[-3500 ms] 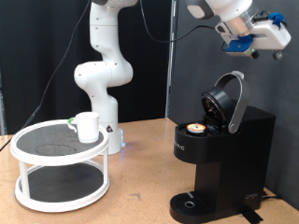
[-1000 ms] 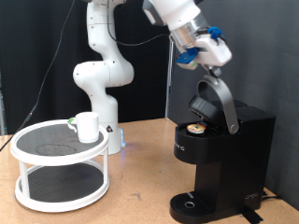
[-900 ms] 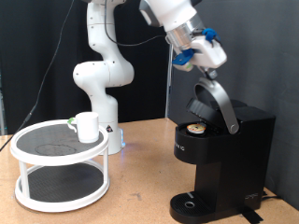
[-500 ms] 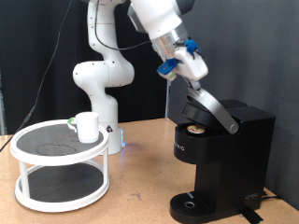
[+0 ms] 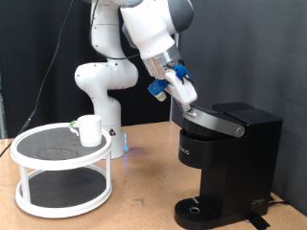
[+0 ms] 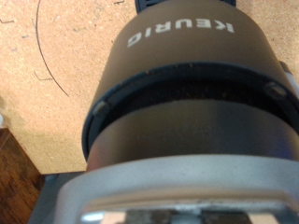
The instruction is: Make a cup of coffee with the keurig machine
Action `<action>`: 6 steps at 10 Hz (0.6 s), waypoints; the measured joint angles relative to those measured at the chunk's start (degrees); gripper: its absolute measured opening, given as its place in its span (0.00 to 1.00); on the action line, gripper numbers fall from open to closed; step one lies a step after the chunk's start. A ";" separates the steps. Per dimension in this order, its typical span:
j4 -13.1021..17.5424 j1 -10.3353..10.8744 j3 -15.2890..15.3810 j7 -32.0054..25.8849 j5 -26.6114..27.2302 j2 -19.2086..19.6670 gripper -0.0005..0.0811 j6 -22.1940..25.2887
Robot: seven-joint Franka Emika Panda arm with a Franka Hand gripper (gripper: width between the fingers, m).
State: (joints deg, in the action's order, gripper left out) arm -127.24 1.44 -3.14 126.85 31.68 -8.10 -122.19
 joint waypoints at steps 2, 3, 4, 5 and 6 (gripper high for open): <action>-0.31 -0.24 -0.03 -0.05 -0.01 0.93 0.01 -0.97; -0.40 -0.29 -0.05 -0.18 -0.02 1.56 0.01 -1.49; -0.41 -0.42 -0.07 -0.42 -0.04 2.14 0.01 -1.74; -0.43 -0.49 -0.07 -0.61 -0.04 2.52 0.01 -1.93; -0.44 -0.51 -0.07 -0.73 -0.04 2.74 0.01 -2.06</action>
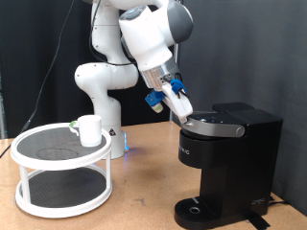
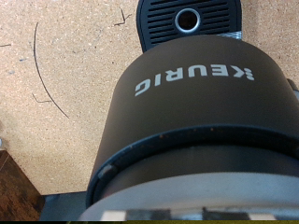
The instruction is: Make a cup of coffee with the keurig machine
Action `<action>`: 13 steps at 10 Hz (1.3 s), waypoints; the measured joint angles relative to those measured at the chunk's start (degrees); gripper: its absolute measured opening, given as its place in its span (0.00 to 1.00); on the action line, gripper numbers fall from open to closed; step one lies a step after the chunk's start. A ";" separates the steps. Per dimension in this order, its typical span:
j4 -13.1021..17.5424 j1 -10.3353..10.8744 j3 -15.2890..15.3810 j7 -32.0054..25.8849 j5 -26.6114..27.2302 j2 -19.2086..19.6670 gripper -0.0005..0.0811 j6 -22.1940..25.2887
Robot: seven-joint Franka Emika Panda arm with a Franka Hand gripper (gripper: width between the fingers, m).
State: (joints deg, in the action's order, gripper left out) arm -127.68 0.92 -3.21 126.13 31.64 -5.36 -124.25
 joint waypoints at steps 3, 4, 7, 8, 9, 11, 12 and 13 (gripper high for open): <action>-0.16 -0.07 0.00 -0.83 -0.13 1.36 0.01 -0.45; -0.18 -0.07 0.00 -0.96 -0.24 1.70 0.01 -0.52; -0.17 -0.07 0.02 -1.01 -0.76 2.28 0.01 -0.69; -0.17 -0.07 0.02 -1.01 -0.93 2.28 0.01 -0.69; -0.17 -0.07 0.03 -1.01 -1.06 2.28 0.01 -0.69; -0.17 -0.07 0.04 -1.32 -1.11 2.28 0.01 -0.73; -0.20 -0.07 0.04 -2.26 -1.11 2.26 0.01 -0.74; -0.27 -0.07 0.04 -3.48 -1.11 2.19 0.01 -0.75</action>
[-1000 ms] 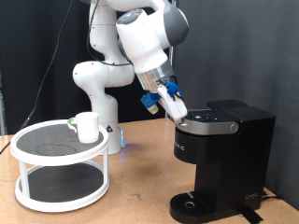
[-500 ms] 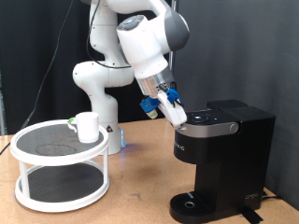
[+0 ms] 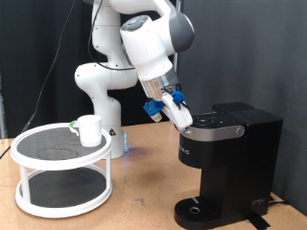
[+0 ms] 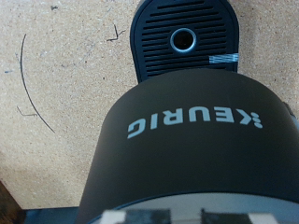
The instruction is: Make a cup of coffee with the keurig machine
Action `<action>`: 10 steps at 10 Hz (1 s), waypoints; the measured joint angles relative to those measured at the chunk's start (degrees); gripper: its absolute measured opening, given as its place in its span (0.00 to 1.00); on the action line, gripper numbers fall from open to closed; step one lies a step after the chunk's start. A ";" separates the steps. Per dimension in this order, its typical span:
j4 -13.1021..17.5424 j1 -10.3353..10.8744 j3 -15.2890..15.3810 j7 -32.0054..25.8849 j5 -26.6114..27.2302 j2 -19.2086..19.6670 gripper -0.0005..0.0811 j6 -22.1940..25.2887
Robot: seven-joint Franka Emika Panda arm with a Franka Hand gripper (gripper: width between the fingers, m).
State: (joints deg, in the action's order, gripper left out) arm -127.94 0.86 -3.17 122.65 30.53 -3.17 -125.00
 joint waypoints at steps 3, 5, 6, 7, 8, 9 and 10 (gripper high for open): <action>-1.11 -0.01 0.00 -3.37 0.00 -0.90 0.01 0.03; -2.76 -0.01 -0.03 -4.92 0.15 -2.32 0.01 -0.01; -3.70 -0.01 -0.03 -5.82 0.42 -3.18 0.01 -0.32; -4.69 -0.01 -0.03 -6.86 1.19 -4.05 0.01 -1.24; -5.74 -0.01 -0.04 -7.94 3.43 -5.05 0.01 -2.14; -6.66 0.00 -0.11 -9.78 7.17 -6.22 0.01 -3.03; -7.48 -0.01 -0.26 -12.00 11.24 -7.48 0.01 -3.48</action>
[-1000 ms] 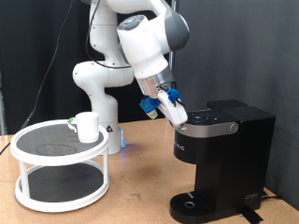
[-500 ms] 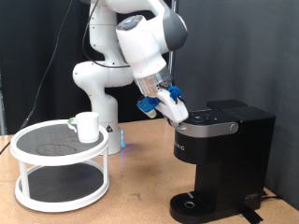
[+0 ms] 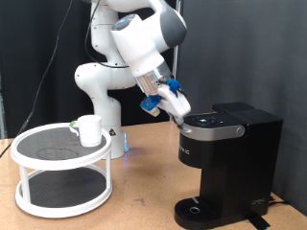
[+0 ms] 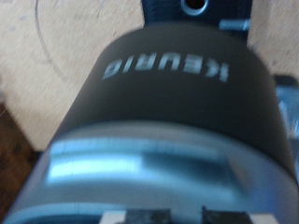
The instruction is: Make a cup of coffee with the keurig machine
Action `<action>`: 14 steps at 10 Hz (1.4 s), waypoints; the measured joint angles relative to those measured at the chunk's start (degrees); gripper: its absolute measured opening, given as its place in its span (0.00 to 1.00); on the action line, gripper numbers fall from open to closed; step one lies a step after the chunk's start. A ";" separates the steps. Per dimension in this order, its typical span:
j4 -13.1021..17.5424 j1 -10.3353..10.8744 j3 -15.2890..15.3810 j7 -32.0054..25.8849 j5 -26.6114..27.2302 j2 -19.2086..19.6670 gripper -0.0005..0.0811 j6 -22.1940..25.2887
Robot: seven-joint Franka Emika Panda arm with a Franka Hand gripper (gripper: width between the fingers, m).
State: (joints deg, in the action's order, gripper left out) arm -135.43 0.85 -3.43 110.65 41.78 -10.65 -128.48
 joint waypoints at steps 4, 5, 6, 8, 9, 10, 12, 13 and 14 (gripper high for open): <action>-0.56 -0.04 -0.92 0.07 2.73 -3.98 0.01 3.54; -0.27 -0.04 -1.14 0.52 4.03 -4.63 0.01 4.81; -0.37 -0.04 -1.11 0.45 3.48 -4.51 0.01 4.58; -2.48 0.00 -0.92 -0.52 6.08 -5.27 0.01 -0.11; -4.86 -0.03 -0.96 -0.72 8.18 -6.75 0.01 -2.55; -7.38 -0.14 -1.03 -0.28 9.92 -8.65 0.01 -4.80; -11.60 -1.22 -1.42 1.56 10.39 -12.30 0.01 -5.32; -12.96 -2.28 -1.87 1.85 7.59 -13.83 0.01 -3.07; -14.33 -3.76 -1.95 2.17 4.18 -15.37 0.01 -2.44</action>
State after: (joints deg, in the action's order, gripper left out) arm -149.75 -2.91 -5.39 112.82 45.96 -26.02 -130.92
